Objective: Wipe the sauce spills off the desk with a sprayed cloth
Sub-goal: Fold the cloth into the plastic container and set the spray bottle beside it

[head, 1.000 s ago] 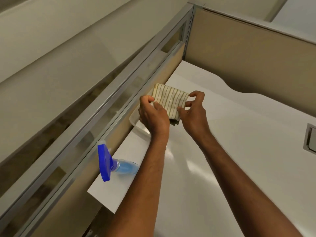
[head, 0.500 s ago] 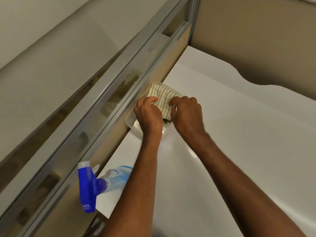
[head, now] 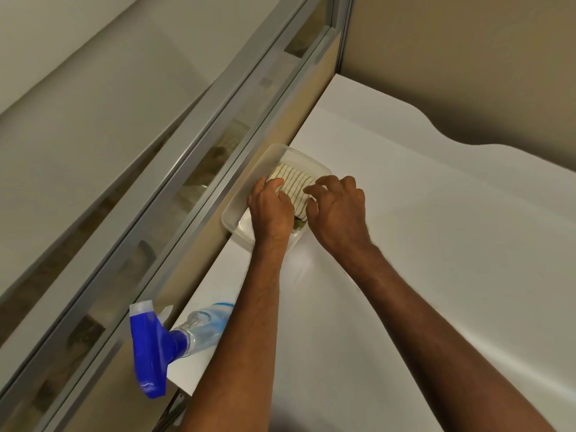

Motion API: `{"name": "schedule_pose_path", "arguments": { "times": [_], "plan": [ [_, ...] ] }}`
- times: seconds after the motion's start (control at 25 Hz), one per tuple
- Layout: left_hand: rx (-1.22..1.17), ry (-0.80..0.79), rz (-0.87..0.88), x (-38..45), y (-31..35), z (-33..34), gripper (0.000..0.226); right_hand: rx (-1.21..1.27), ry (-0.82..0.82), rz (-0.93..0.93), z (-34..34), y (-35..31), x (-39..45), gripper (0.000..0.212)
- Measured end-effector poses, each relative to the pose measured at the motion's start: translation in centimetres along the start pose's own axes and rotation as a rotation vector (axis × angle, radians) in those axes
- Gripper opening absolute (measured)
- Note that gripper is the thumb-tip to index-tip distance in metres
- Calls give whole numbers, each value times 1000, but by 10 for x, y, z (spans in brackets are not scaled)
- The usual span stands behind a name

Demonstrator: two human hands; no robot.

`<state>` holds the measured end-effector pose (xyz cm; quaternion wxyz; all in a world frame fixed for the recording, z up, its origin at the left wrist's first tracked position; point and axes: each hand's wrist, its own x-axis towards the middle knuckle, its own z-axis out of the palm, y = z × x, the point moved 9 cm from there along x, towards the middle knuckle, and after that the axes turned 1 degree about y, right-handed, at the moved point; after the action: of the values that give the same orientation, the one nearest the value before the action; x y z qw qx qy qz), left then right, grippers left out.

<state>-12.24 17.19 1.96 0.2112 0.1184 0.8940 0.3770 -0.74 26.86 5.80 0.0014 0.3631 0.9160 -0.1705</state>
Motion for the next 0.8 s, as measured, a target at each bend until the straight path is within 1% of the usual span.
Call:
{"name": "schedule_pose_path", "arguments": {
  "times": [0.16,0.28,0.48,0.64,0.8],
  "plan": [
    [48,29,59,-12,12,-4,36,93,76,32,-11,12,-18,37],
    [56,42,167,-32,21,-8,40,179,97,87,-14,30,-41,39],
    [106,-8,345,-86,23,-12,42,217,102,114,-11,54,-93,47],
    [190,-72,469,-144,4,-12,42,223,69,132,0,63,-135,50],
    [250,-117,510,-197,-33,-16,42,255,43,145,13,57,-178,51]
  ]
}}
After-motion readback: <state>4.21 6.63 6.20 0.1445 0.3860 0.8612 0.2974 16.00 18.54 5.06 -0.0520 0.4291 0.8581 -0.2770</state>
